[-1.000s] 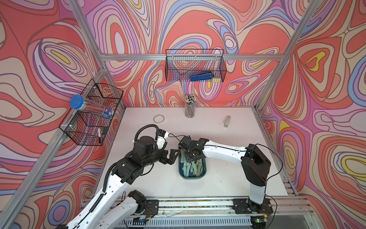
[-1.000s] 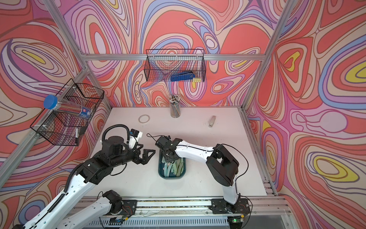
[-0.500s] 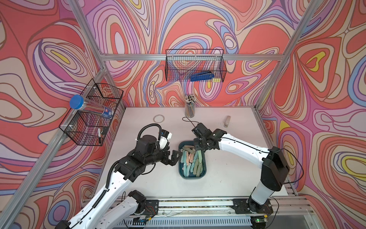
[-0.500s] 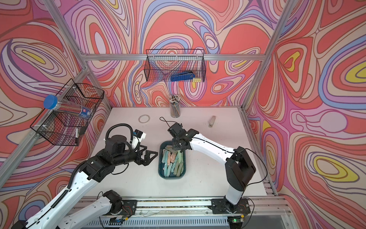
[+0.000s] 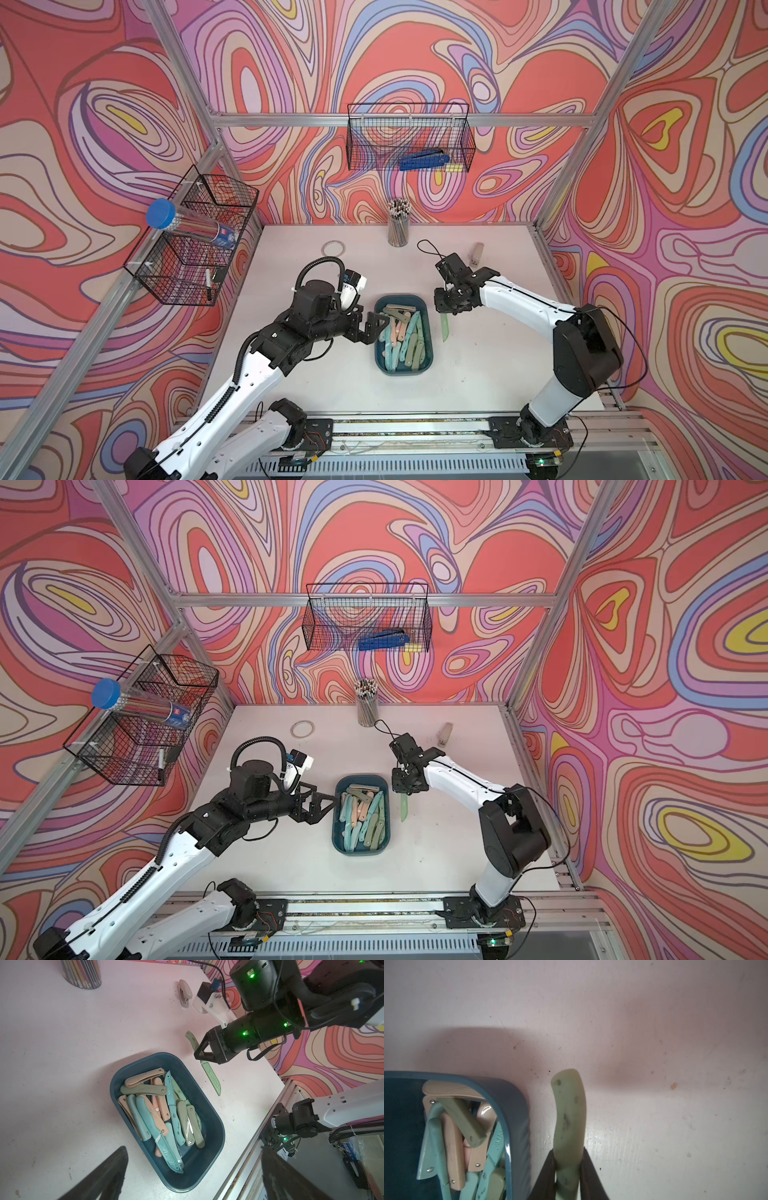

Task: Take the fruit knife out of the storage box
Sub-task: Place the fruit knife at the center of the board.

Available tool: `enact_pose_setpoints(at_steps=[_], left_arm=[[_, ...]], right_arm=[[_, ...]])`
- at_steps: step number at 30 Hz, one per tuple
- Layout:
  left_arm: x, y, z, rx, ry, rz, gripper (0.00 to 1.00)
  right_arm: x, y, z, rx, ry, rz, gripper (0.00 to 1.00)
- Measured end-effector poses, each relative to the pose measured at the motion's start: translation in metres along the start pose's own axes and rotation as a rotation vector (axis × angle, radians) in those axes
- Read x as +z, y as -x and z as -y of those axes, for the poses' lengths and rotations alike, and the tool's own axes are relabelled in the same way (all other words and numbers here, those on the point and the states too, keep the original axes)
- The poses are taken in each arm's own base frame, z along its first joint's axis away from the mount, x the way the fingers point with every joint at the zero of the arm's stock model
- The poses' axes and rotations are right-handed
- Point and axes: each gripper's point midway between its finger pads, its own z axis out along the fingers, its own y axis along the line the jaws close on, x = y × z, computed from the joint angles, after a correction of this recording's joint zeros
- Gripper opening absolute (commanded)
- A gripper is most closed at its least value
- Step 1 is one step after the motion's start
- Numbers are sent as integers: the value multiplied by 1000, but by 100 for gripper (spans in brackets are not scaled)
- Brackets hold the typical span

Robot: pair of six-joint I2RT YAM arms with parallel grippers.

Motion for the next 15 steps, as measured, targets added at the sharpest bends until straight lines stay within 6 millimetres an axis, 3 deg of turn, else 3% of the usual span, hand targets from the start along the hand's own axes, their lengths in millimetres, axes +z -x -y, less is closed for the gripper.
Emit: enact_pose_setpoints(at_steps=[7, 15], left_arm=[[-1, 2, -3, -6, 21, 14, 100], [-1, 3, -5, -20, 32, 17, 100]], right_arm=[[39, -17, 8, 15, 10, -81, 9], [57, -15, 12, 43, 32, -95, 9]])
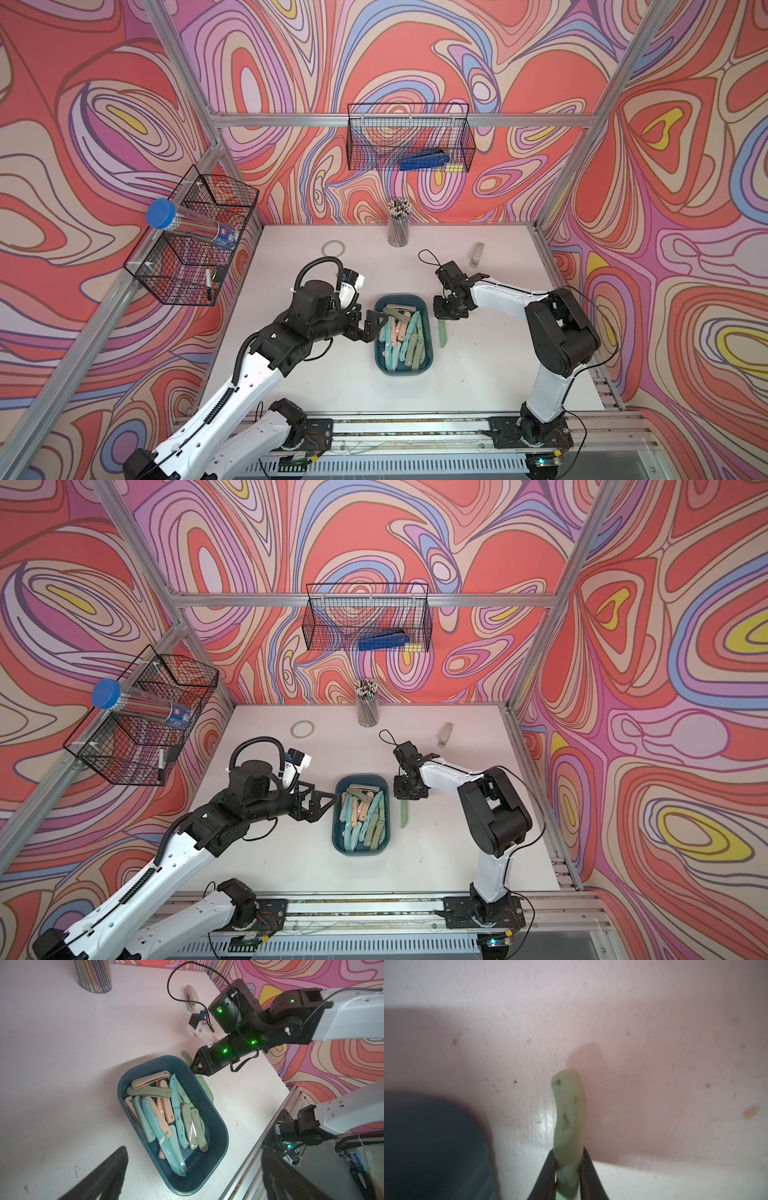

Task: Take the fruit knife out of the storage box
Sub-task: Place the fruit knife at the center of the board.

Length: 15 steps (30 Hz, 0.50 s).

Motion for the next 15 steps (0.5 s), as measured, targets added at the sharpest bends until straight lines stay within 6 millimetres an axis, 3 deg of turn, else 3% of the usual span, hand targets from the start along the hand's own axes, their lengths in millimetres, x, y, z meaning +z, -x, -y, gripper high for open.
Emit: enact_pose_setpoints(at_steps=[8, 15], left_arm=[[2, -1, -1, -7, 3, -9, 100], [2, -1, -1, -12, 3, -9, 99]], right_arm=[[1, 3, -1, 1, 10, 8, 15], [1, 5, 1, 0, 9, 13, 29]])
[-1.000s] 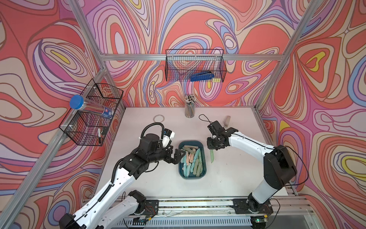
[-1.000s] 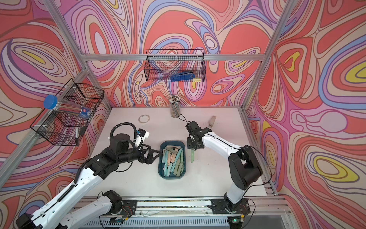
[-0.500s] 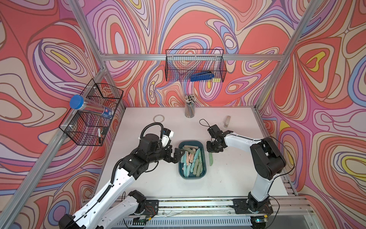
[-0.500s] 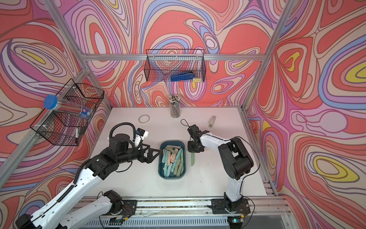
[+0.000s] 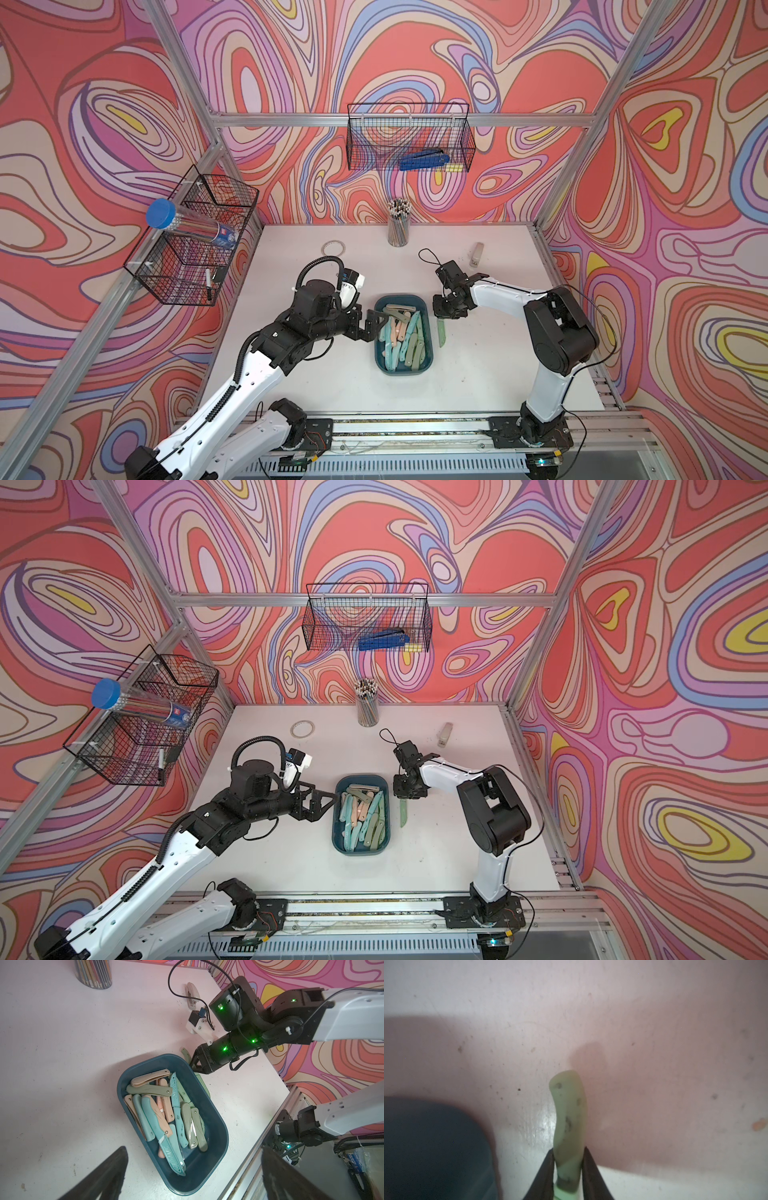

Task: Take the fruit knife out of the storage box
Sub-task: Place the fruit knife at the center of the board, then pick up the fruit knife from the storage box.

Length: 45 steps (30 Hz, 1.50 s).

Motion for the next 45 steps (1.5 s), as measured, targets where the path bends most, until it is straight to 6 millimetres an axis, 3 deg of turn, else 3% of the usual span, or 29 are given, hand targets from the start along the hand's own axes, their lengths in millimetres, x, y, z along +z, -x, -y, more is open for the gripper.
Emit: enact_pose_setpoints(at_steps=[8, 12, 19, 22, 28, 33, 39, 42, 45], left_arm=[[5, -3, -2, -21, 2, -21, 95], [6, -3, -2, -26, 2, -23, 100], [2, -1, 0, -23, -2, -8, 99], [2, -1, 0, -23, -2, -7, 98], [3, -1, -1, -23, -2, -11, 97], [4, -2, -1, -24, 1, -13, 96], [7, -3, -6, -29, 20, -21, 96], [8, -3, -7, -30, 28, -21, 96], [7, -2, -8, -29, 34, -16, 97]], right_arm=[[0, 2, -1, -2, 2, 8, 35], [0, 3, 0, -2, -1, 12, 41], [-5, 4, 4, 0, -23, 22, 48], [-12, 6, 3, -3, -21, 40, 50], [-46, 17, -7, -35, 27, 118, 53], [-83, 23, -28, -106, 128, 192, 62], [-138, 17, -70, -265, 247, 310, 61], [-142, 6, -97, -367, 274, 305, 58], [-131, -7, -117, -452, 278, 257, 54]])
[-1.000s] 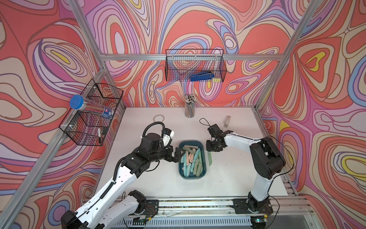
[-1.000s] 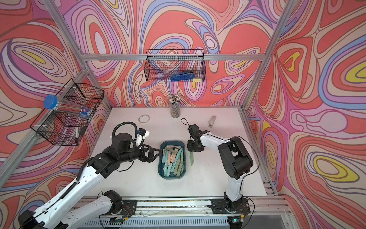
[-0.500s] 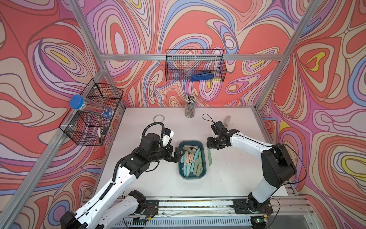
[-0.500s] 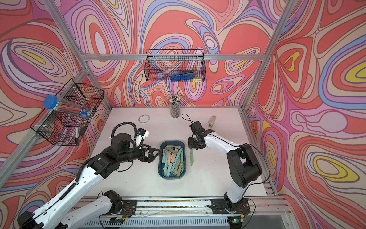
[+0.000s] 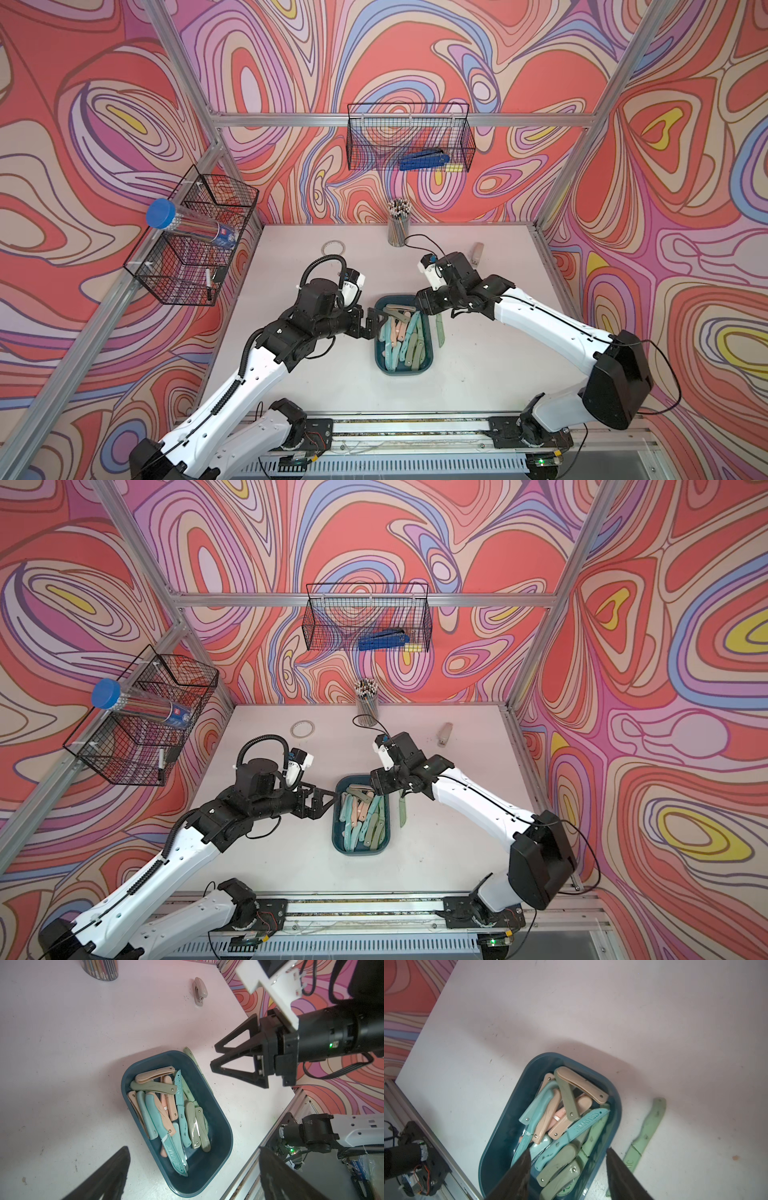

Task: Take the fruit knife out of the storage box
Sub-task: Pick up the fruit knife from the storage box.

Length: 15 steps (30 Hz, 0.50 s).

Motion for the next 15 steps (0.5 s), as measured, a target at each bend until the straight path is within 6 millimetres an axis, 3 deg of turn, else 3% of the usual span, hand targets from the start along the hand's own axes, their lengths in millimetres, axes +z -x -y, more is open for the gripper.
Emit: enact_pose_setpoints(at_steps=[9, 15], left_arm=[[-24, 12, 5, 36, 10, 94, 99], [-28, 14, 5, 39, 19, 109, 99]], right_arm=[[52, -24, -27, -108, -10, -189, 45], [84, -36, -25, -151, -75, -292, 44]])
